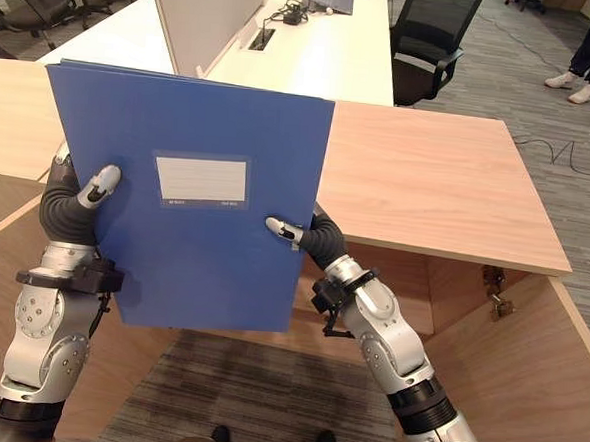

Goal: Put the empty folder in the office cabinet

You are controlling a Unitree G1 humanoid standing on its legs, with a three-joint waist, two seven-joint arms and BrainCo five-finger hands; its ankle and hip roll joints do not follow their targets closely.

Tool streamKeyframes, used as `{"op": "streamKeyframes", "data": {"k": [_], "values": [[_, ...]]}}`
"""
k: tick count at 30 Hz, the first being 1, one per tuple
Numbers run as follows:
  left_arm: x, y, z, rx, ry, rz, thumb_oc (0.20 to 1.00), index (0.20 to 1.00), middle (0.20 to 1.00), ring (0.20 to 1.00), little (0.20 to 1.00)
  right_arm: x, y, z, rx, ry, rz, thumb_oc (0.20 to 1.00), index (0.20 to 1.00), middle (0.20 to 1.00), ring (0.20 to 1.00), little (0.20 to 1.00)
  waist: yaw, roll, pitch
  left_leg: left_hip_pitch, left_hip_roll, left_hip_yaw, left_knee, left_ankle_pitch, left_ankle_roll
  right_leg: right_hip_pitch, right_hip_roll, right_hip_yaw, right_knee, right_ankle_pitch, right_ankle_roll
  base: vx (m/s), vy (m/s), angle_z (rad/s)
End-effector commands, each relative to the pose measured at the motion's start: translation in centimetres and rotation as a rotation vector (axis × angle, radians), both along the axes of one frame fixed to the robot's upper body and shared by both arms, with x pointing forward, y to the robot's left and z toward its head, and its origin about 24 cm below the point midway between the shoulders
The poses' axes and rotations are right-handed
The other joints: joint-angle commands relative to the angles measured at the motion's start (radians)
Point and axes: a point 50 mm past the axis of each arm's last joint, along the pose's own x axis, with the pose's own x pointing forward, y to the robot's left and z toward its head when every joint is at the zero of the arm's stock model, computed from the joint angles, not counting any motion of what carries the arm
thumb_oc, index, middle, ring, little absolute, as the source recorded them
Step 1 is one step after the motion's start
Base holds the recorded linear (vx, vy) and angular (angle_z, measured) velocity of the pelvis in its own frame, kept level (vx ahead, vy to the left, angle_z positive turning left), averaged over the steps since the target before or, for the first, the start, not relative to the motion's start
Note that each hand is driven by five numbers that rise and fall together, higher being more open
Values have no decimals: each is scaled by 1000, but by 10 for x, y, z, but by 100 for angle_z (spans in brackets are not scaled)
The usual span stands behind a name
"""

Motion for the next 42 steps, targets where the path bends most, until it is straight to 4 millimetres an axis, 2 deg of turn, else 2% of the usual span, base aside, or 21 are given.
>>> {"op": "streamKeyframes", "data": {"k": [1, 2, 5, 6, 8, 9, 10, 11, 12, 13, 15, 16, 18, 19, 20, 22, 24, 28, 30, 33, 42], "values": [[-5, 10, 17, 65, -104, 24, 1000, 1000, 1000, 1000, 1000, -8, 11, 14, -76, -119, 127, 200, 200, 200, 200, 200, -6, -31, -10, 27, -8, -2, 2, -65, 17, 75, -30, 20, 26, -107, 68, 0, 0, 0], [-4, 18, 11, 77, -71, 45, 1000, 1000, 1000, 1000, 1000, -10, 6, 3, -163, -98, 139, 200, 200, 200, 200, 200, -3, -33, -8, 25, -7, -4, 2, -64, 16, 74, -30, 18, 28, -107, 68, 0, 0, 0], [-4, 27, 1, 87, -25, 67, 1000, 1000, 1000, 1000, 1000, -12, 1, -6, -252, -94, 147, 200, 200, 200, 200, 200, -3, -32, -8, 23, -7, -7, 2, -63, 15, 72, -31, 17, 29, -108, 68, 0, 0, 0], [-3, 39, -13, 72, 41, 94, 1000, 1000, 1000, 1000, 1000, -11, -4, -14, -321, -82, 140, 200, 200, 200, 200, 200, -1, -30, -6, 20, -7, -7, 2, -61, 13, 71, -31, 15, 29, -107, 69, 0, 0, 0], [-2, 45, -21, 55, 79, 106, 1000, 1000, 1000, 1000, 1000, -10, -5, -19, -354, -76, 138, 200, 200, 200, 200, 200, -1, -29, -6, 19, -6, -8, 2, -60, 13, 70, -31, 15, 29, -108, 69, 0, 0, 0], [-4, 59, -41, 34, 168, 137, 1000, 1000, 1000, 1000, 1000, -9, -8, -27, -409, -70, 124, 200, 200, 200, 200, 200, 0, -26, -4, 18, -6, -8, 2, -59, 13, 67, -31, 15, 30, -107, 69, 0, 0, 0], [-3, 59, -41, 34, 167, 137, 1000, 1000, 1000, 1000, 1000, -9, -8, -27, -409, -70, 124, 200, 200, 200, 200, 200, 0, -26, -4, 18, -6, -8, 2, -59, 13, 67, -30, 15, 30, -107, 69, 0, 0, 0], [-8, 68, -67, 33, 292, 157, 1000, 1000, 1000, 1000, 1000, -8, -12, -32, -440, -63, 106, 200, 200, 200, 200, 200, 3, -22, 0, 16, -7, -10, 2, -56, 14, 64, -30, 15, 31, -107, 68, 0, 0, 0], [-13, 74, -83, 34, 369, 167, 1000, 1000, 1000, 1000, 1000, -8, -15, -35, -450, -54, 96, 200, 200, 200, 200, 200, 4, -21, 2, 14, -7, -10, 2, -54, 14, 63, -30, 16, 32, -108, 69, 0, 0, 0], [-13, 74, -83, 34, 370, 166, 1000, 1000, 1000, 1000, 1000, -8, -15, -35, -450, -54, 97, 200, 200, 200, 200, 200, 4, -21, 1, 14, -7, -10, 2, -55, 14, 62, -30, 16, 32, -108, 69, 0, 0, 0], [-21, 81, -111, 52, 502, 177, 1000, 1000, 1000, 1000, 1000, -8, -19, -39, -474, -48, 78, 200, 200, 200, 200, 200, 5, -18, 4, 10, -7, -13, 2, -52, 15, 60, -31, 15, 32, -107, 69, 0, 0, 0], [-33, 87, -136, 51, 627, 185, 1000, 1000, 1000, 1000, 1000, -8, -22, -42, -496, -48, 67, 200, 200, 200, 200, 200, 9, -16, 6, 8, -8, -14, 2, -49, 16, 58, -31, 12, 33, -106, 70, 0, 0, 0], [-44, 92, -158, 40, 727, 197, 1000, 1000, 1000, 1000, 1000, -9, -23, -44, -500, -38, 68, 200, 200, 200, 200, 200, 15, -16, 6, 3, -8, -18, 2, -47, 17, 56, -32, 9, 34, -105, 70, 0, 0, 0], [-50, 93, -170, 44, 786, 200, 1000, 1000, 1000, 1000, 1000, -9, -22, -46, -492, -26, 74, 200, 200, 200, 200, 200, 18, -15, 7, 1, -9, -21, 2, -45, 17, 54, -32, 7, 35, -105, 71, -15, 4, 4], [-49, 93, -170, 45, 785, 200, 1000, 1000, 1000, 1000, 1000, -9, -22, -47, -491, -26, 73, 200, 200, 200, 200, 200, 18, -15, 6, 1, -9, -21, 2, -45, 17, 53, -32, 7, 35, -105, 71, -26, 6, 12], [-65, 90, -201, 63, 946, 182, 1000, 1000, 1000, 1000, 1000, -8, -21, -62, -514, 32, 66, 200, 200, 200, 200, 200, 30, -16, 9, -7, -11, -27, 2, -41, 18, 52, -33, 2, 36, -104, 72, -28, 3, 17], [-68, 89, -207, 84, 978, 179, 1000, 1000, 1000, 1000, 1000, -8, -21, -65, -513, 40, 64, 200, 200, 200, 200, 200, 34, -16, 11, -9, -11, -29, 2, -40, 18, 52, -34, -1, 37, -105, 72, -17, -4, 8], [-87, 81, -236, 144, 1138, 132, 1000, 1000, 1000, 1000, 1000, -11, -23, -81, -536, 100, 57, 200, 200, 200, 200, 200, 45, -17, 11, -15, -13, -39, 2, -37, 19, 51, -34, -12, 39, -106, 73, -19, -2, 4], [-106, 71, -266, 268, 1309, 85, 1000, 1000, 1000, 1000, 1000, -15, -29, -113, -482, 270, -3, 200, 200, 200, 200, 200, 56, -16, 11, -25, -16, -53, 2, -33, 19, 49, -36, -22, 40, -106, 74, -25, -3, 12], [-113, 61, -280, 335, 1384, 45, 1000, 1000, 1000, 1000, 1000, -18, -35, -140, -437, 410, -89, 200, 200, 200, 200, 200, 62, -17, 11, -29, -18, -59, 2, -31, 19, 50, -36, -27, 40, -107, 73, -9, -5, 16], [-118, 58, -291, 390, 1457, 23, 1000, 1000, 1000, 1000, 1000, -23, -60, -174, -519, 570, -229, 200, 200, 200, 200, 200, 74, -16, 13, -40, -22, -81, 2, -28, 19, 52, -35, -48, 39, -110, 72, -7, -8, 9]]}}
